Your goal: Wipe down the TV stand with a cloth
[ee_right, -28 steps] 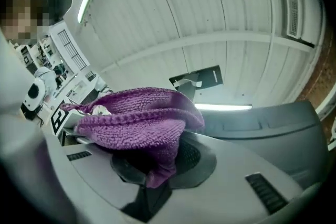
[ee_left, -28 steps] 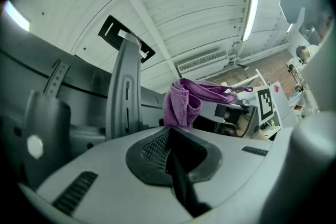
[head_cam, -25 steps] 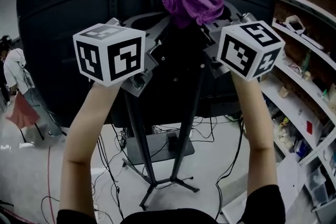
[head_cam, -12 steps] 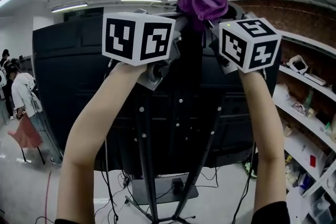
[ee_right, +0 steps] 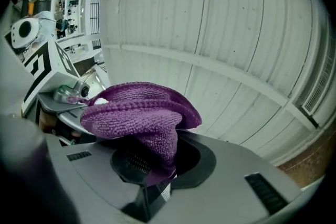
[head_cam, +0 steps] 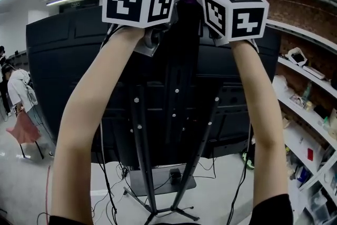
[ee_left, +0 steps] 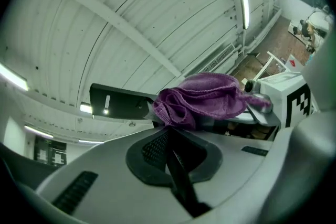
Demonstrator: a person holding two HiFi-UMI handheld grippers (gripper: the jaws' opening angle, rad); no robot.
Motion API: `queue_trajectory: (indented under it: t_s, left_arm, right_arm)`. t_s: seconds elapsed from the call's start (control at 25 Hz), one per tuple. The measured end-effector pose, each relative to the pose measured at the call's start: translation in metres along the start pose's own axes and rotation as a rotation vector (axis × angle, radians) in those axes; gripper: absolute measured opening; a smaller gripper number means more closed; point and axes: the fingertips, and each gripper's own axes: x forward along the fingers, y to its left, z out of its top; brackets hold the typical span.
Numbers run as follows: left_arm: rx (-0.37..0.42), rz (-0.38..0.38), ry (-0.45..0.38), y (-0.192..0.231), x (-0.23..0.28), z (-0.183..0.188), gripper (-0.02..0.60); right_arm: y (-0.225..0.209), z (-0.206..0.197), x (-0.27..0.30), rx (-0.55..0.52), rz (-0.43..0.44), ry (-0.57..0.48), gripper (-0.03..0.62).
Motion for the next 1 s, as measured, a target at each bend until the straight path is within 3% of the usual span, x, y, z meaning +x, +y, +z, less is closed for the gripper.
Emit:
queue_trajectory:
  t_s: [0.24, 0.48, 0.6, 0.72, 1.0]
  left_arm:
    - [-0.093, 0.007, 0.054, -0.006, -0.005, -0.02, 0.006]
    - [-0.164, -0.035, 0.138, -0.02, -0.018, -0.049, 0.006]
    - [-0.169, -0.042, 0.17, -0.038, -0.028, -0.068, 0.006]
    - [-0.171, -0.029, 0.206, -0.055, -0.042, -0.088, 0.006]
    - [-0.301, -0.032, 0.317, -0.092, -0.06, -0.125, 0.006]
  right_arm:
    - [0.015, -0.012, -0.009, -0.011, 0.017, 0.046, 0.064]
    - [0.035, -0.032, -0.024, 0.015, 0.059, 0.102, 0.064]
    - [0.045, -0.046, -0.042, 0.025, 0.064, 0.126, 0.064]
    - [0.06, -0.06, -0.062, 0.055, 0.066, 0.148, 0.064]
    - [0.078, -0.088, -0.095, 0.157, 0.07, 0.251, 0.064]
